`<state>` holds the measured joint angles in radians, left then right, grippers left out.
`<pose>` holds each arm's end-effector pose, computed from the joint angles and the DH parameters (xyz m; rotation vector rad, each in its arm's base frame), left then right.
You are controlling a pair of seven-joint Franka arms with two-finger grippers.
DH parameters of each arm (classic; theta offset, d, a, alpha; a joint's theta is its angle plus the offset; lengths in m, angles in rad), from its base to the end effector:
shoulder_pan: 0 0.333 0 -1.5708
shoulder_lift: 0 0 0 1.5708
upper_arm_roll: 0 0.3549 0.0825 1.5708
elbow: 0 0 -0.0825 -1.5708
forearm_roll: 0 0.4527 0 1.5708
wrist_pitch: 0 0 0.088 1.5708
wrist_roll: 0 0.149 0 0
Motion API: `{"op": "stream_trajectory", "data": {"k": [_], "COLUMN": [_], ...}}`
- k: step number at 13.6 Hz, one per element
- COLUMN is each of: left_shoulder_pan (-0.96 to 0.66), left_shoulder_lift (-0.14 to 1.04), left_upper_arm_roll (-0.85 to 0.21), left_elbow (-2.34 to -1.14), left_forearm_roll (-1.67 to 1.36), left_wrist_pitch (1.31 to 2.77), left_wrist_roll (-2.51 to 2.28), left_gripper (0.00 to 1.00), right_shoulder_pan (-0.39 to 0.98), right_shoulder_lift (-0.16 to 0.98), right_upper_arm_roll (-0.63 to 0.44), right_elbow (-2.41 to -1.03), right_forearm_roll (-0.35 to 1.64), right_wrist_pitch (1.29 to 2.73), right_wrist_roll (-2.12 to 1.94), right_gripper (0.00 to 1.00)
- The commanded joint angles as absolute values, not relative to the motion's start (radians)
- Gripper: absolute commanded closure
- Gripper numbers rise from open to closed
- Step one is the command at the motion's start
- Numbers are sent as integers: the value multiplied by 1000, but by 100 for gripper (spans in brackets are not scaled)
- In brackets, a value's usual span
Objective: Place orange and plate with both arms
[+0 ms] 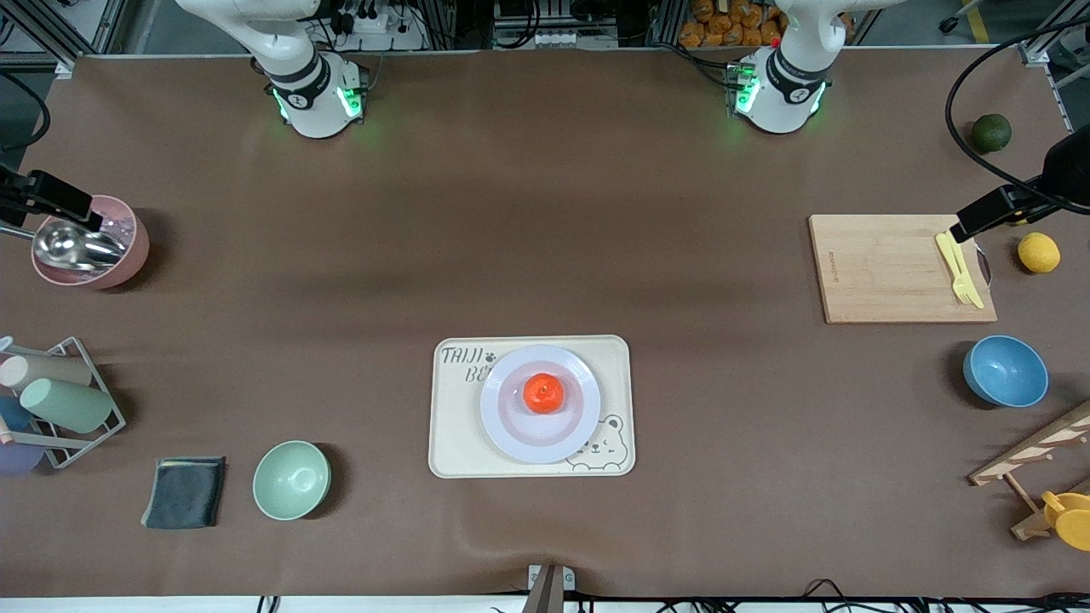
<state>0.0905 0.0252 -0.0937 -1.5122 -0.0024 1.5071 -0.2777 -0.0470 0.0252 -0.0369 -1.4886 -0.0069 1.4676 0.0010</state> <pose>0.6245 -0.0016 0.6318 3.1112 0.4295 -0.0480 0.6175 -0.0527 0.6410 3.1320 -0.1339 -0.0728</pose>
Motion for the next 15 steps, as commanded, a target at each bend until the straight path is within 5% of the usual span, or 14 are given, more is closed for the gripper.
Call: {"op": "stream_trajectory", "data": {"k": [1, 15], "left_shoulder_pan": [100, 89], "left_shoulder_lift": [-3, 0], "left_upper_arm_roll": [-100, -167], "left_elbow": [-1523, -1520], "left_forearm_roll": [-21, -6], "left_wrist_pitch": [1491, 1462], "left_wrist_roll": [-256, -213], "left_gripper": [0, 0], "right_shoulder_pan": [-74, -57], "right_shoulder_lift": [-6, -9], "right_upper_arm_roll": [-12, -12], "right_elbow": [-1488, -1489], "right_forearm_roll": [-9, -9], "right_wrist_pitch": [1456, 1457], "right_wrist_roll": [-6, -6], "right_gripper": [0, 0]}}
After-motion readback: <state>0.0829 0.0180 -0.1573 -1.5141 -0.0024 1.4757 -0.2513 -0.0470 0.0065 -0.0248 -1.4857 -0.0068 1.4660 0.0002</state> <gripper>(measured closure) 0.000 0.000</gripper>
